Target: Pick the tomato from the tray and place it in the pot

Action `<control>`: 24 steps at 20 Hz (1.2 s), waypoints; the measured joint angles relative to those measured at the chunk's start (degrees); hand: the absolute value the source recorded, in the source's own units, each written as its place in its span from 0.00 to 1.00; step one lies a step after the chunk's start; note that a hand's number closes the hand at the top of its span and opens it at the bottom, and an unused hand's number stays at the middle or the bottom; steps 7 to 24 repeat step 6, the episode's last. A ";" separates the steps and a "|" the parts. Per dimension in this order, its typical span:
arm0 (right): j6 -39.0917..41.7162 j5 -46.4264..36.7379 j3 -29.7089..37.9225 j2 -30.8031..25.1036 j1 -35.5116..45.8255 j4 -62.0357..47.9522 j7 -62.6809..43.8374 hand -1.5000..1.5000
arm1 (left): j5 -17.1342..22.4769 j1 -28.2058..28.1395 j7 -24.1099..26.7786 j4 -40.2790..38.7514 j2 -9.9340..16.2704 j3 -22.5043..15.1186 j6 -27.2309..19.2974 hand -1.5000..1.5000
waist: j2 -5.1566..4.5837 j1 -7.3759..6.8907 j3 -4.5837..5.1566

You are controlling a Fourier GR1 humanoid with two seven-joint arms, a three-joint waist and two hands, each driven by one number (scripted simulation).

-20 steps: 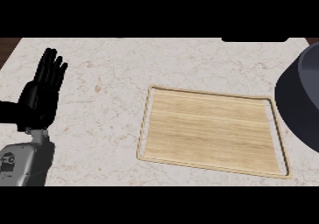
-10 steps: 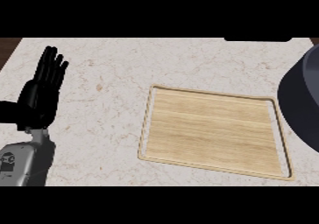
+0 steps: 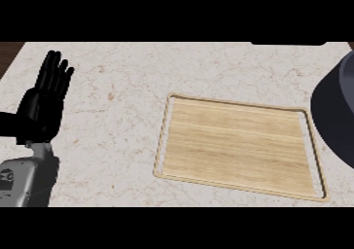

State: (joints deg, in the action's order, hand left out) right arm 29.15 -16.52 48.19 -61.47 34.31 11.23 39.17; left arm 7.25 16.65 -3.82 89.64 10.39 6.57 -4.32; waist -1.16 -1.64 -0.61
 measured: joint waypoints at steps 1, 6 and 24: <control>0.29 0.30 0.20 -0.41 -0.36 -0.03 -0.21 0.00 | -0.09 -0.08 0.18 -0.10 -0.01 -0.01 0.00 0.50 | -0.02 0.02 -0.02; 0.85 1.72 1.20 -2.01 -2.00 0.12 -0.87 0.00 | 0.06 -0.02 0.38 -0.14 0.08 0.29 0.05 0.50 | -0.15 0.02 -0.20; 0.85 1.72 1.20 -2.01 -2.00 0.12 -0.87 0.00 | 0.06 -0.02 0.38 -0.14 0.08 0.29 0.05 0.50 | -0.15 0.02 -0.20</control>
